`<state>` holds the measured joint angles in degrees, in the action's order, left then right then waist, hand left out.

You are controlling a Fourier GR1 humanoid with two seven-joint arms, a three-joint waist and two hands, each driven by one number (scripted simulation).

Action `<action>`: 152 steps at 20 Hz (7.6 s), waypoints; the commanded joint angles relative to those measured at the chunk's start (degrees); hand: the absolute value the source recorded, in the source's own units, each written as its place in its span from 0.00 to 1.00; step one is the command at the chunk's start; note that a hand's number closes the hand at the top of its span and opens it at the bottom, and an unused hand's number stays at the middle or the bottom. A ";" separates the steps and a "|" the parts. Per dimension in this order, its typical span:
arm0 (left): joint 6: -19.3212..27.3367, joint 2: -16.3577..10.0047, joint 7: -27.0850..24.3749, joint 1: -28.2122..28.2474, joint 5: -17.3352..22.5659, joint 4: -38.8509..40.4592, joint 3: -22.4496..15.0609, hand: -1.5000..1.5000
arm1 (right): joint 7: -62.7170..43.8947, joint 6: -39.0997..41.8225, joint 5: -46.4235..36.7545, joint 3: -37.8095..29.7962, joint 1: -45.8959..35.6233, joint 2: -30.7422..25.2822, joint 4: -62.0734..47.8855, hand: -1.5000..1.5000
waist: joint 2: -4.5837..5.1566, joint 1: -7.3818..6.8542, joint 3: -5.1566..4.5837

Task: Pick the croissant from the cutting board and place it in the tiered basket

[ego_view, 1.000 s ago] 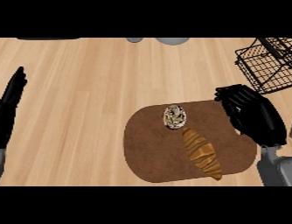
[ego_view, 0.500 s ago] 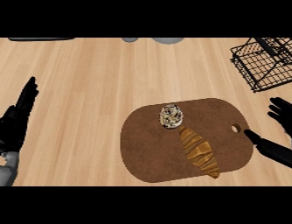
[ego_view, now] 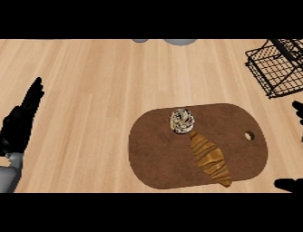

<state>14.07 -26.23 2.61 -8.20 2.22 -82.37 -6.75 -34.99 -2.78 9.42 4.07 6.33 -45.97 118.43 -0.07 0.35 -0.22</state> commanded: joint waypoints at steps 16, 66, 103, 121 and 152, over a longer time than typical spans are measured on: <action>-2.25 2.05 1.83 -1.14 -1.93 -0.57 1.60 0.50 | -40.75 6.25 1.07 18.10 -29.09 4.51 -3.66 0.00 | 0.03 -0.91 0.14; -4.44 8.56 3.11 -0.59 -9.47 -1.85 5.29 0.50 | -35.26 10.26 -24.79 30.78 -20.92 22.57 -16.95 0.00 | 0.04 -0.41 0.21; -7.18 10.62 2.71 -0.17 -10.92 -2.63 8.36 0.50 | 6.11 6.54 -30.59 14.58 -19.79 17.23 -3.14 1.00 | -0.19 0.88 0.28; -10.39 9.84 4.65 1.73 -11.05 -6.98 9.06 0.50 | 7.76 21.03 -18.25 -14.45 -42.47 3.91 -16.98 1.00 | 0.09 -1.19 0.23; -10.69 12.17 2.32 -1.04 -12.99 -2.81 9.81 0.50 | 57.72 9.05 -50.81 -9.13 -65.59 -3.53 -86.74 1.00 | 0.78 -2.79 0.29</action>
<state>3.16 -14.63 3.00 -9.25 -10.19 -83.51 3.81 17.25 3.74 -41.55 -4.09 -55.37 -48.43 39.97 0.59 -1.94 0.05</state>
